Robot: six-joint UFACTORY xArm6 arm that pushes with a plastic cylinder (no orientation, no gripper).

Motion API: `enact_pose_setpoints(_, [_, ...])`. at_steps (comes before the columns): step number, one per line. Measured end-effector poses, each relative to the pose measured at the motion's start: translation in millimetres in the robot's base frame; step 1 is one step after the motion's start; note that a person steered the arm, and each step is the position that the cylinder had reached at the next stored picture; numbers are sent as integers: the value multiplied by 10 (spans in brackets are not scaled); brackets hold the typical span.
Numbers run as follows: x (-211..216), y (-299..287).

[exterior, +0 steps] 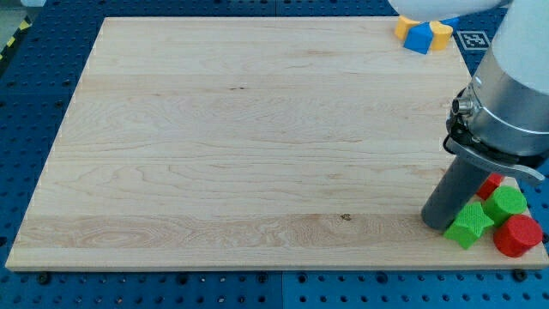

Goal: Move your arm closer to the yellow hexagon

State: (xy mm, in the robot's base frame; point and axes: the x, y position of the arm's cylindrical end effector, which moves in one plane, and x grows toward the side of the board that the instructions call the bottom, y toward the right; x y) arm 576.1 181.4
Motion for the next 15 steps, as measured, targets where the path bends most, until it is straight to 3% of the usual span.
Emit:
enact_pose_setpoints(3, [-6, 132])
enact_pose_setpoints(5, [-1270, -1041])
enact_pose_setpoints(6, [-2025, -1161])
enact_pose_setpoints(8, [-3410, -714])
enact_pose_setpoints(9, [-3841, -580])
enact_pose_setpoints(15, [-3849, 41])
